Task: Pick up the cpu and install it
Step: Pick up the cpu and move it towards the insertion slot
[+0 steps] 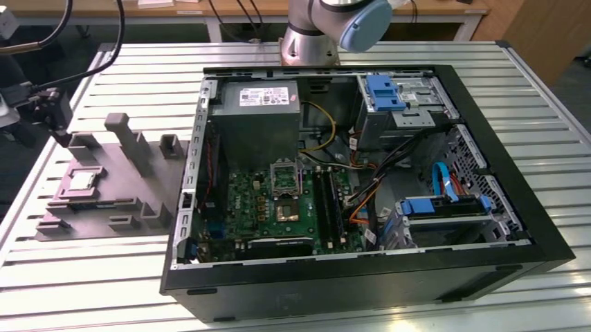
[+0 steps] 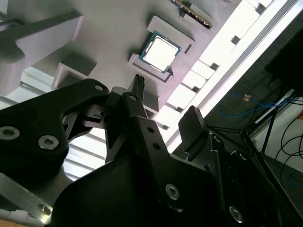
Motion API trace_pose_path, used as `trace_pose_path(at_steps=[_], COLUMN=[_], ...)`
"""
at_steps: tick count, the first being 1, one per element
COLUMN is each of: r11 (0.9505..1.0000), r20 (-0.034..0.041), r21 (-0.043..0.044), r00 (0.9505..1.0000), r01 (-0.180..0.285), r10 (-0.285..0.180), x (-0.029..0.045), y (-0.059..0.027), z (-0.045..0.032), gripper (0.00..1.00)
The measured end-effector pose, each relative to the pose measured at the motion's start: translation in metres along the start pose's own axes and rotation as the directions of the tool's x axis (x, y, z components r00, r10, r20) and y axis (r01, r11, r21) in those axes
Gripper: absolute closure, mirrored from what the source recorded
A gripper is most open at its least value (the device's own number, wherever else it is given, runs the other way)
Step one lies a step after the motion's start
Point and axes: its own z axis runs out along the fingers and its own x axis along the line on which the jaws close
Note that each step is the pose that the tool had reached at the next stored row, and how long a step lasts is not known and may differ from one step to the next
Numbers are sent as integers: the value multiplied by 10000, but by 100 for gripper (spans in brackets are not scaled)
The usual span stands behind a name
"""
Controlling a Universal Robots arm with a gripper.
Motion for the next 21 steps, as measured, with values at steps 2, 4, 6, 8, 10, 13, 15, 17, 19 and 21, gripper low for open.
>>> trace_pose_path(at_steps=[2,4,6,8,10,13,15,17,19,21], r11=[10000,10000,10000,10000,10000,10000,10000,10000,10000,10000], r20=[0,0,1,1,1,0,1,0,0,1], r21=[1,0,0,0,0,0,0,1,0,0], r00=[10000,10000,10000,10000,10000,10000,10000,10000,10000,10000], r01=[1,1,1,1,1,1,1,2,1,1], r10=[-1,-1,-1,-1,-1,-1,-1,-2,-1,-1], x=[-1,-1,-2,-2,-2,-3,-3,-4,-3,-4], y=[-1,-3,-4,-5,-6,-7,-11,-24,-40,-51], z=[28,52,72,92,110,138,166,192,217,244], gripper=[44,44,44,44,44,44,44,44,44,44])
